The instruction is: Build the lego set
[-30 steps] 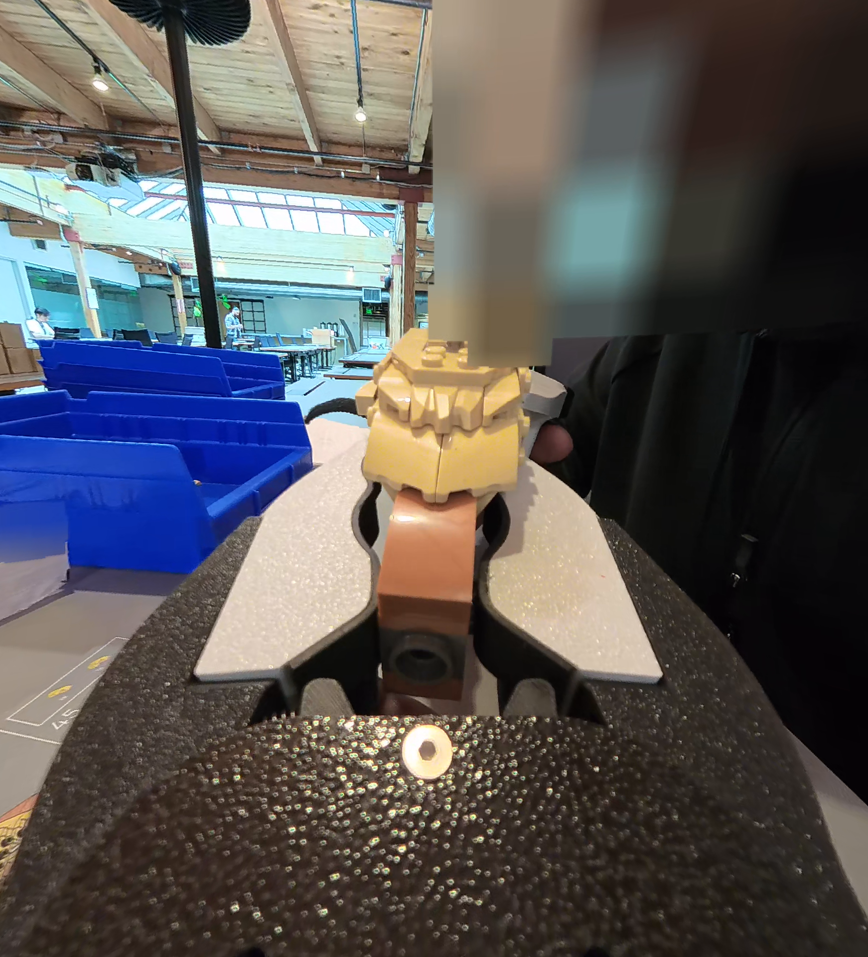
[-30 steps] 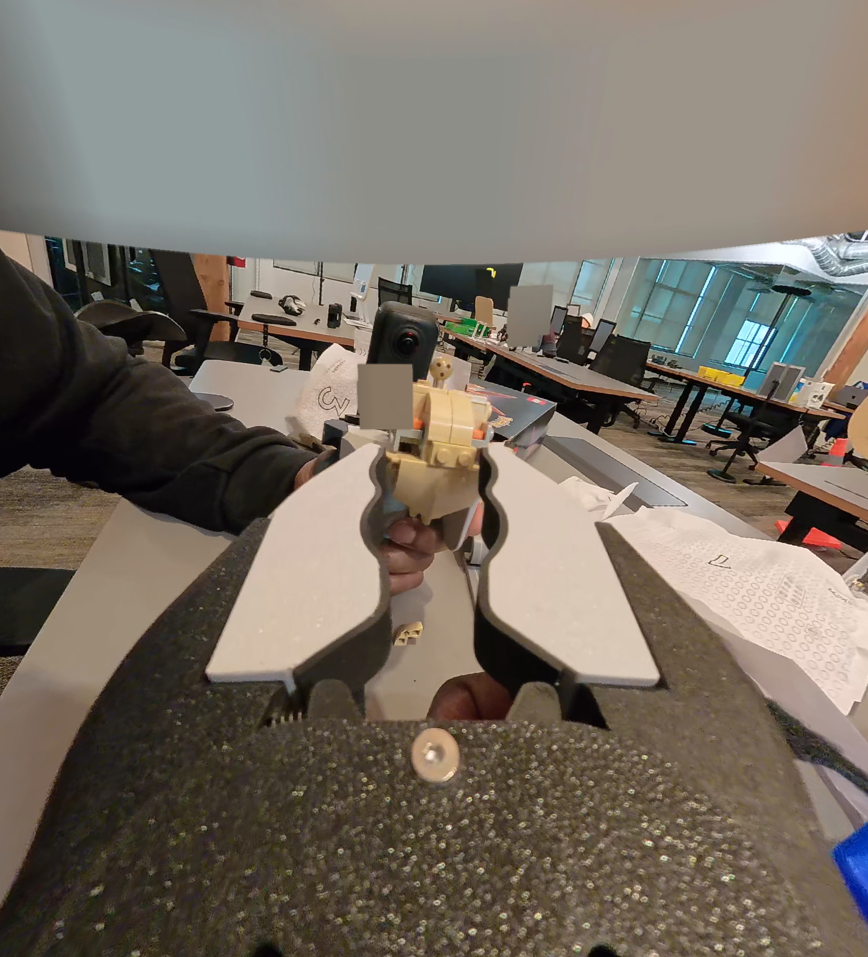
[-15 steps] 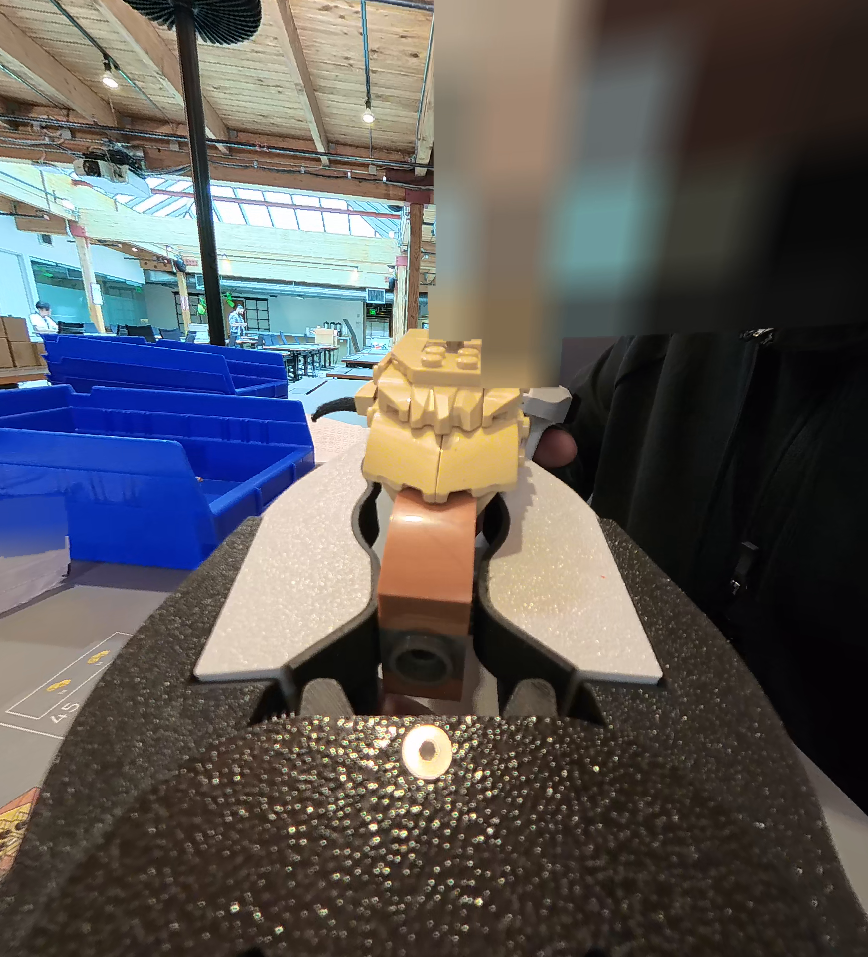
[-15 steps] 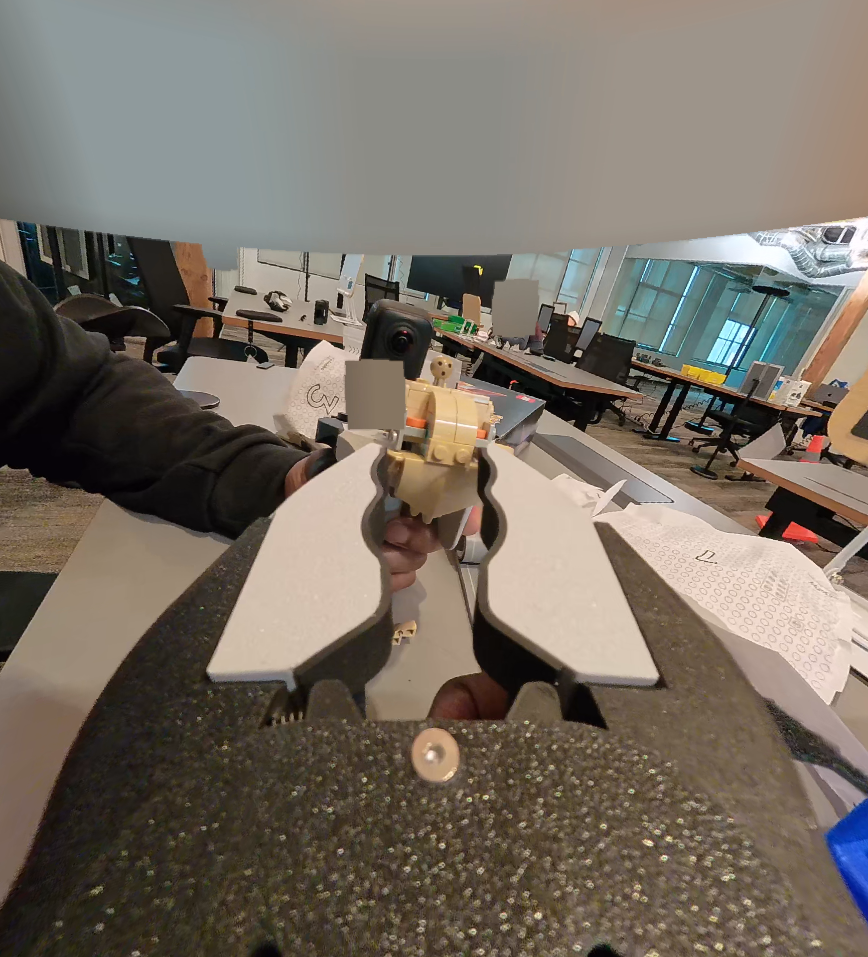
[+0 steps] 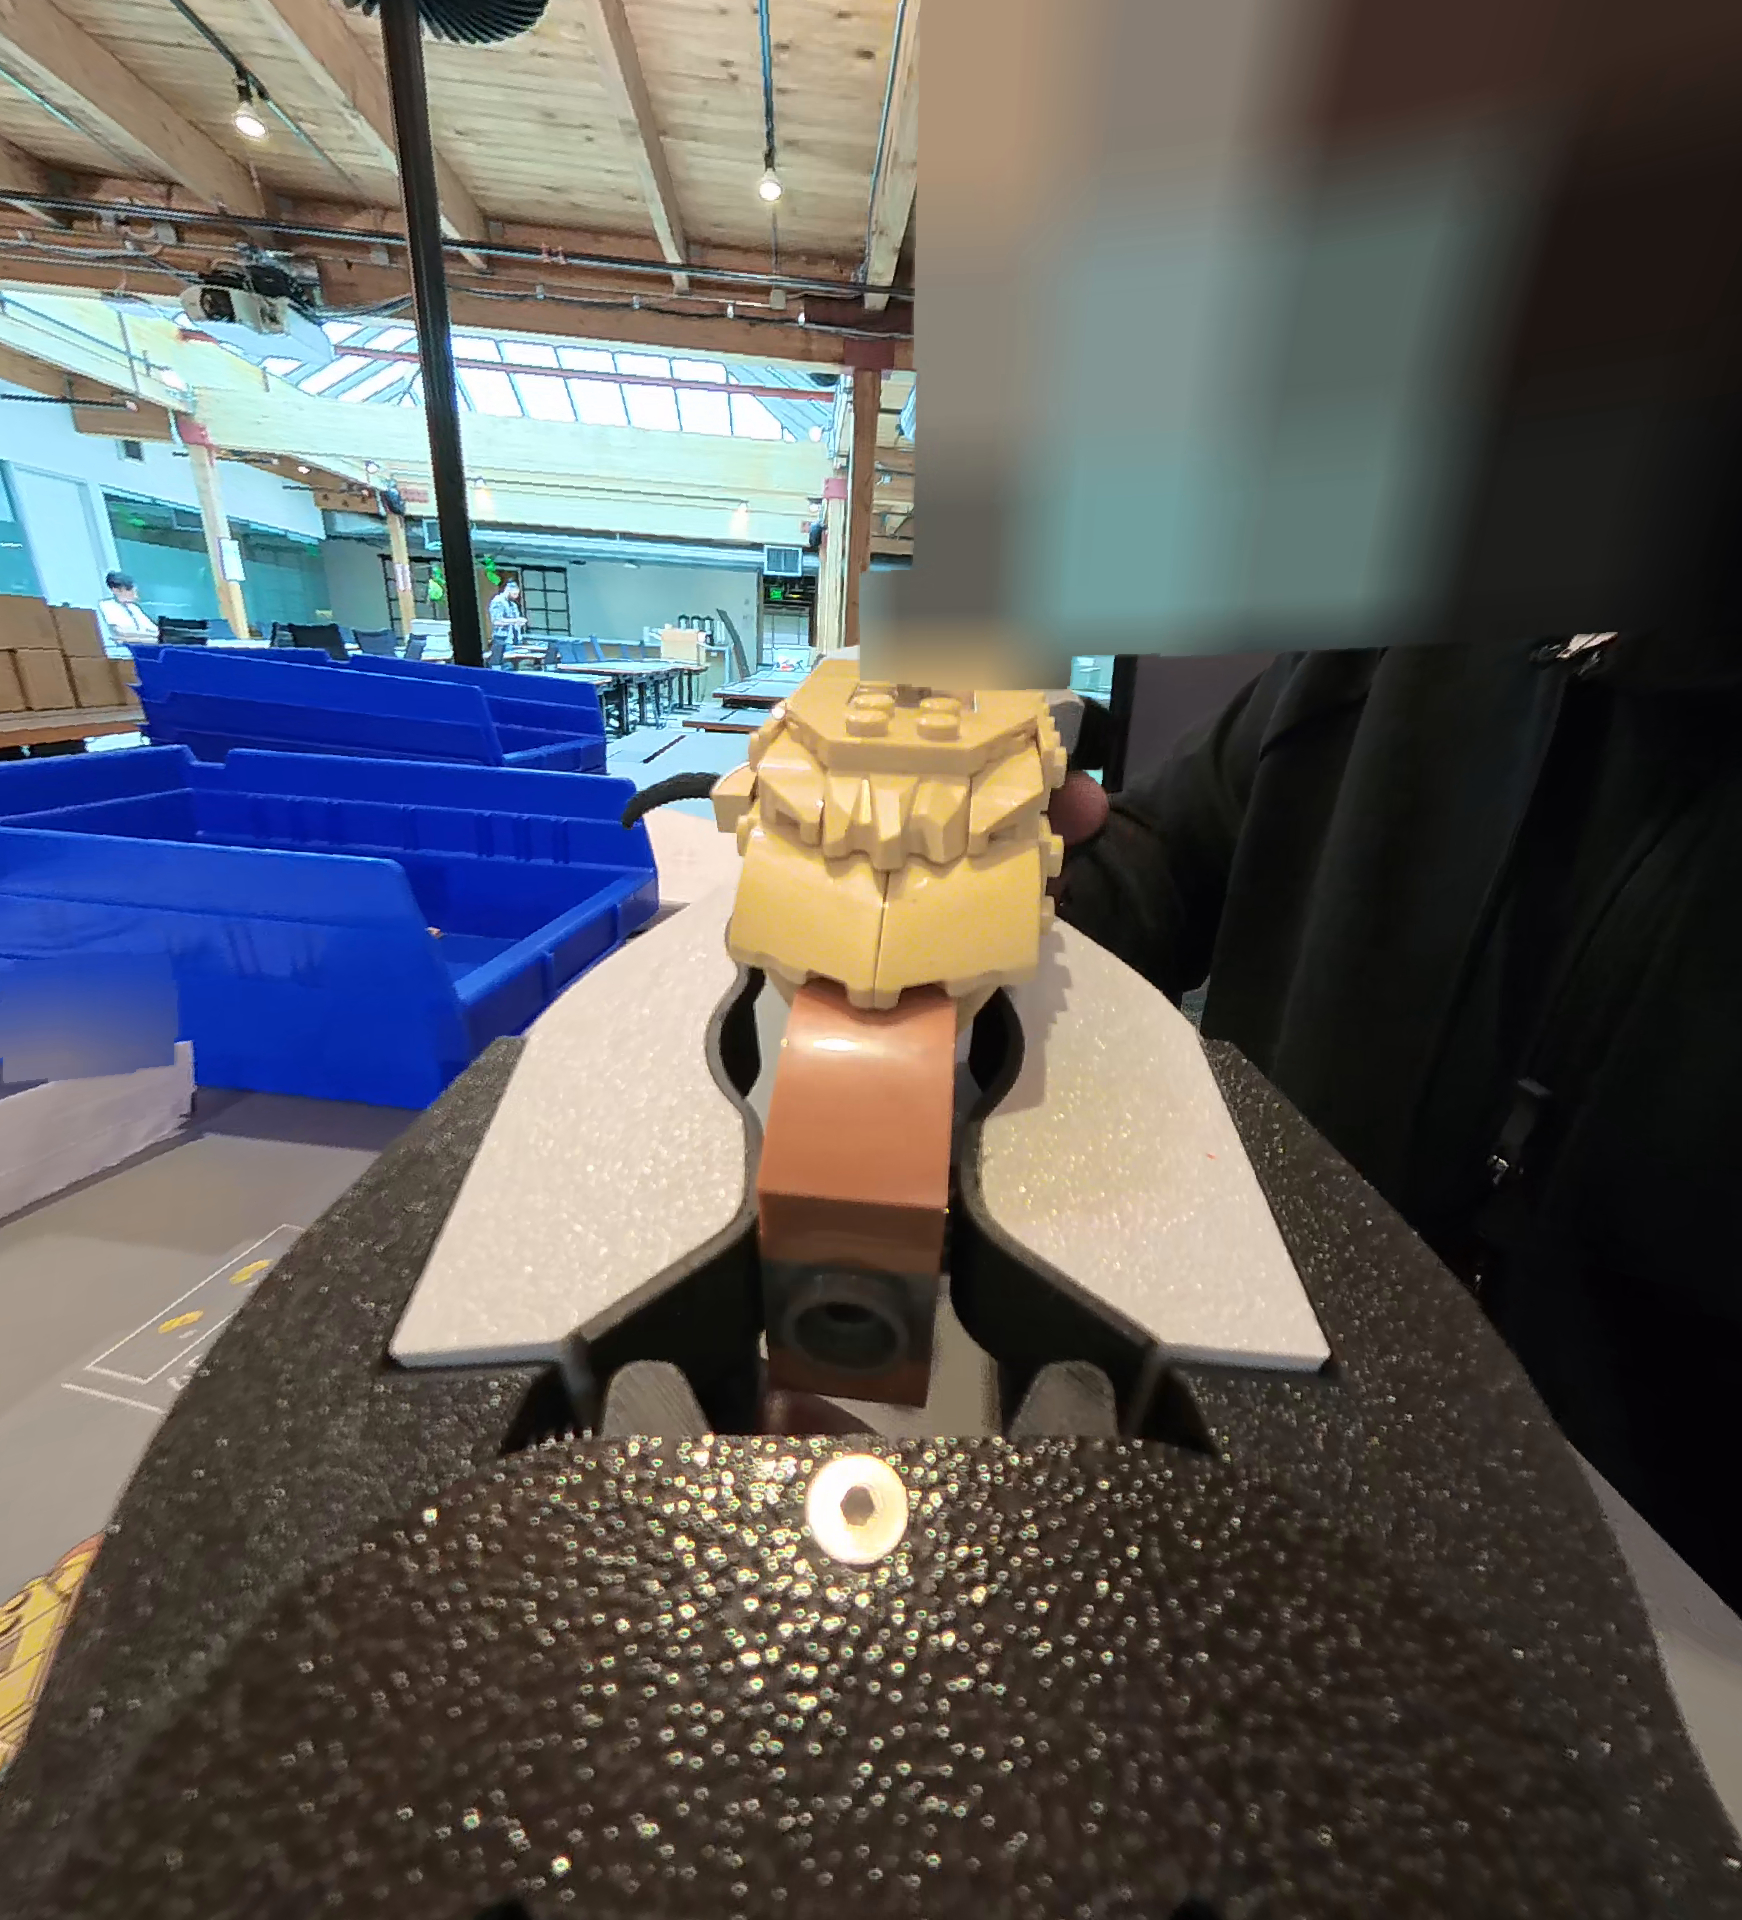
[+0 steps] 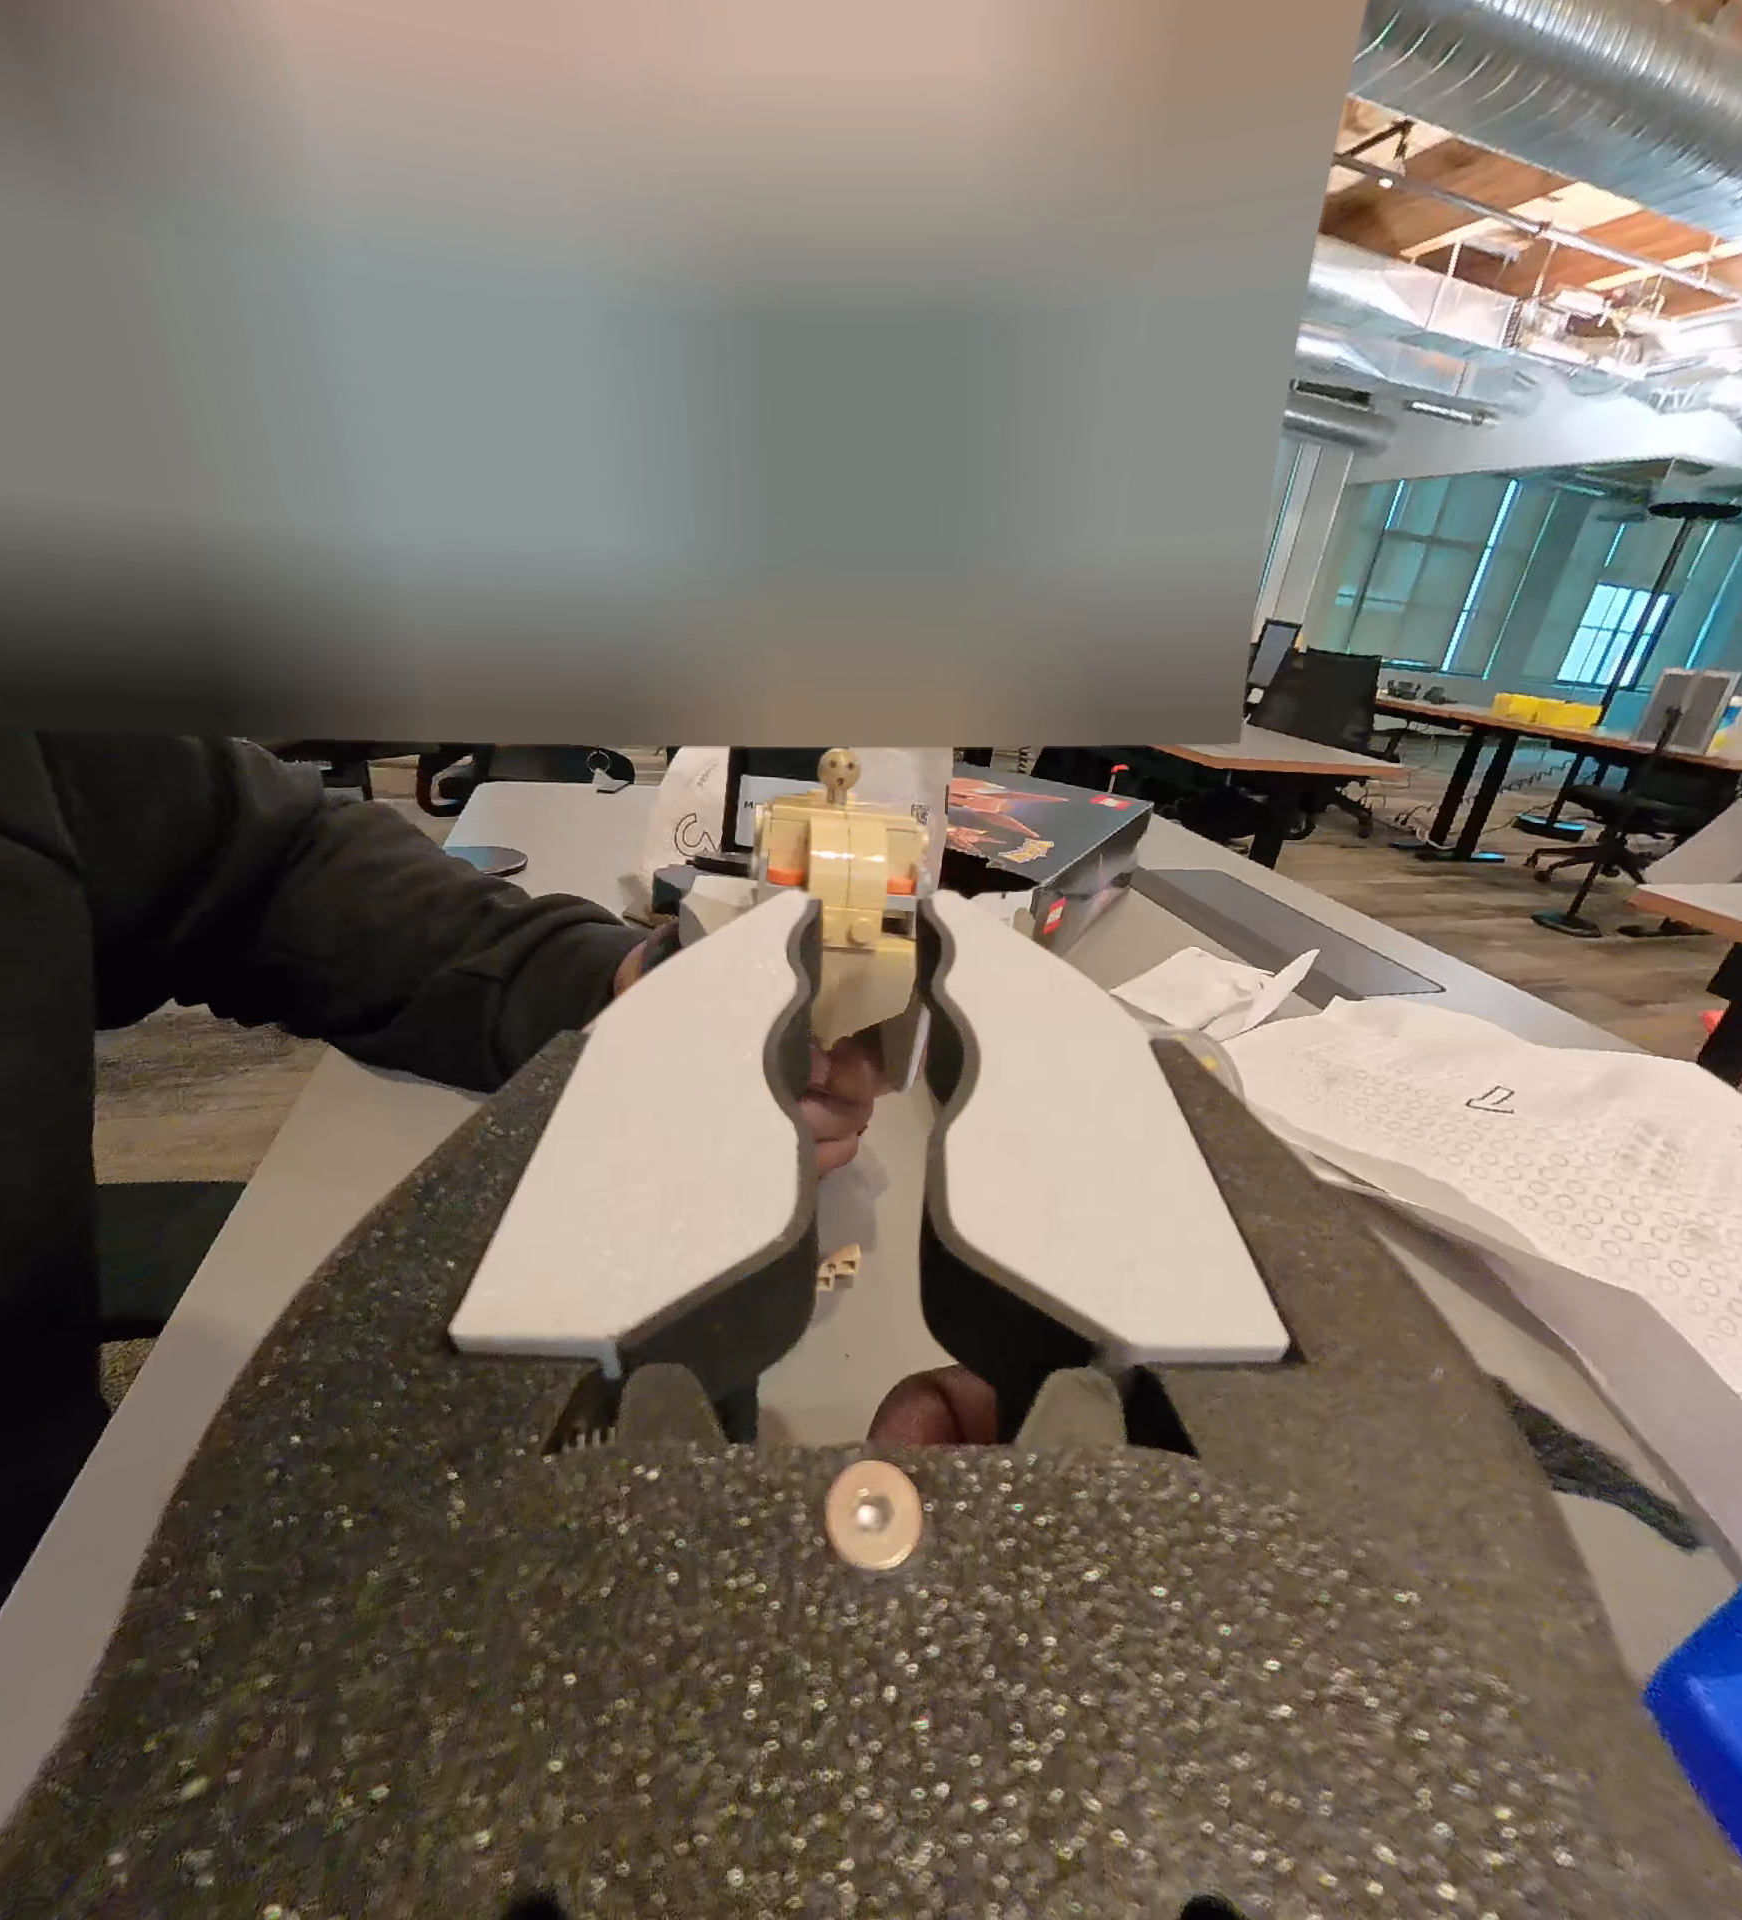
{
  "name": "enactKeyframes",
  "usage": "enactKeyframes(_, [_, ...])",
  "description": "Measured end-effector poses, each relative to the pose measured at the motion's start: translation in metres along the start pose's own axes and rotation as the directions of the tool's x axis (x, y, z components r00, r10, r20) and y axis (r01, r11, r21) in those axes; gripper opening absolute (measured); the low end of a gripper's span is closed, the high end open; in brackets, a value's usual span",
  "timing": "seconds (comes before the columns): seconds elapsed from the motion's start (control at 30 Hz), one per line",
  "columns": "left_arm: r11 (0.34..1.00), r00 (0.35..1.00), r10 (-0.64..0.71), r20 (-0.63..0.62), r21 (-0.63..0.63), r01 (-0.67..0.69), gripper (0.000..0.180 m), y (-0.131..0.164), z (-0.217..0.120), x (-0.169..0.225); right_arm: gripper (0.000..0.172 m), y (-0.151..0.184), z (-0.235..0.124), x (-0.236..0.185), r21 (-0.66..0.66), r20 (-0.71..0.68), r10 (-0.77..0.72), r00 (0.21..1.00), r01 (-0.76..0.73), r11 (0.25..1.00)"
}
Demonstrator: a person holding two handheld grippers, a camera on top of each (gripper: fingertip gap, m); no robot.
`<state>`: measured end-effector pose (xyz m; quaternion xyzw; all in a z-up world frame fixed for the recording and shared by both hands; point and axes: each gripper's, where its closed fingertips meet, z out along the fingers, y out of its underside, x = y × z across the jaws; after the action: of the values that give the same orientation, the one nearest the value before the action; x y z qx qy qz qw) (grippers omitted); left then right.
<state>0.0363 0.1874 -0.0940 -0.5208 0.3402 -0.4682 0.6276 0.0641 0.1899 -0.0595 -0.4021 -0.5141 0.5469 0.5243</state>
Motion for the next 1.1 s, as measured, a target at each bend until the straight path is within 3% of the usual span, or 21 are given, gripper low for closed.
enactKeyframes(0.2, [1.000, 1.000, 0.002, -0.001, -0.019, -0.002, 0.037, 0.003, 0.001, 0.000, 0.014, 0.013, 0.005, -0.005, -0.064, 0.008, -0.023, 1.000, 0.024, 0.998])
enactKeyframes(1.1, [0.993, 0.998, 0.052, -0.025, -0.106, -0.054, 0.037, 0.013, 0.001, 0.006, 0.009, 0.019, 0.005, -0.013, -0.101, 0.072, -0.014, 0.997, 0.021, 0.995])
